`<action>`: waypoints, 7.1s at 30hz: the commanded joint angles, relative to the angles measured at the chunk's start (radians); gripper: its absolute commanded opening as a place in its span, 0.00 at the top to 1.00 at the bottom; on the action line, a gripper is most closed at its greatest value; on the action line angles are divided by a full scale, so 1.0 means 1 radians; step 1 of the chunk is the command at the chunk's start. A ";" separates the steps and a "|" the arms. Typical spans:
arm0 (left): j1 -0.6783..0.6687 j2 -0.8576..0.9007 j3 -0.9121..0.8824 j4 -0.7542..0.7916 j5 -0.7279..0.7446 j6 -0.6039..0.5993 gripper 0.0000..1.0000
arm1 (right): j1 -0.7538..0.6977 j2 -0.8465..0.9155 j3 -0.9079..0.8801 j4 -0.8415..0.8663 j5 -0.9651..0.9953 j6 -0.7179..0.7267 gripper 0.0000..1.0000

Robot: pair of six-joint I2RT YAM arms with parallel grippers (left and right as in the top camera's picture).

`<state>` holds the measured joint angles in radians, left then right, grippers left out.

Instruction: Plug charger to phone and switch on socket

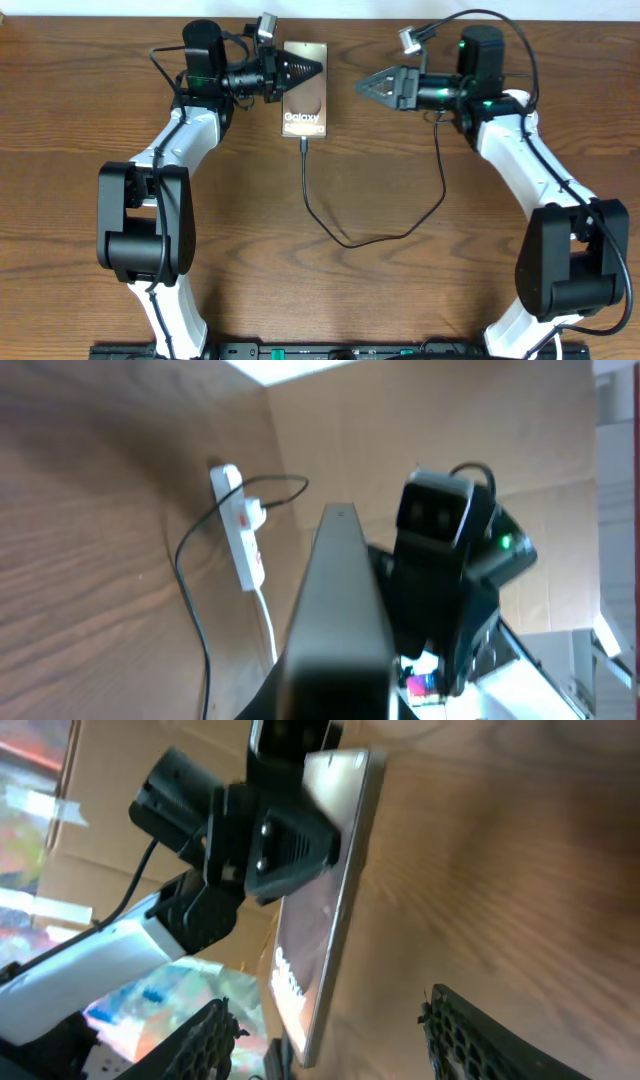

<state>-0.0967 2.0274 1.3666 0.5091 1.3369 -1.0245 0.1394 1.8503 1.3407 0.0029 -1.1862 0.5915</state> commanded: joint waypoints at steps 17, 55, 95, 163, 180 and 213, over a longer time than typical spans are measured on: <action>-0.006 -0.014 0.002 -0.237 -0.013 0.317 0.93 | 0.039 -0.032 0.430 -0.883 0.636 -0.481 0.64; -0.040 0.064 -0.021 -0.840 -0.509 0.769 0.93 | -0.309 -0.103 0.436 -1.200 0.795 -0.567 0.64; 0.011 0.063 -0.020 -0.650 -0.297 0.550 0.93 | 0.170 -0.082 -0.080 -0.645 0.337 -0.437 0.47; 0.026 0.063 -0.020 -0.565 -0.159 0.510 0.93 | 0.396 0.054 -0.459 0.453 0.294 0.087 0.68; 0.286 0.063 -0.011 -0.207 -0.023 0.098 0.93 | 0.488 0.063 -0.045 -0.348 0.855 -0.314 0.60; 0.327 0.063 -0.012 -0.204 0.041 0.058 0.93 | 0.689 0.260 -0.008 -0.443 1.195 -0.167 0.84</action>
<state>0.2245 2.0983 1.3434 0.2958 1.3334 -0.9501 0.8204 2.0659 1.3357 -0.4225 -0.0681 0.3664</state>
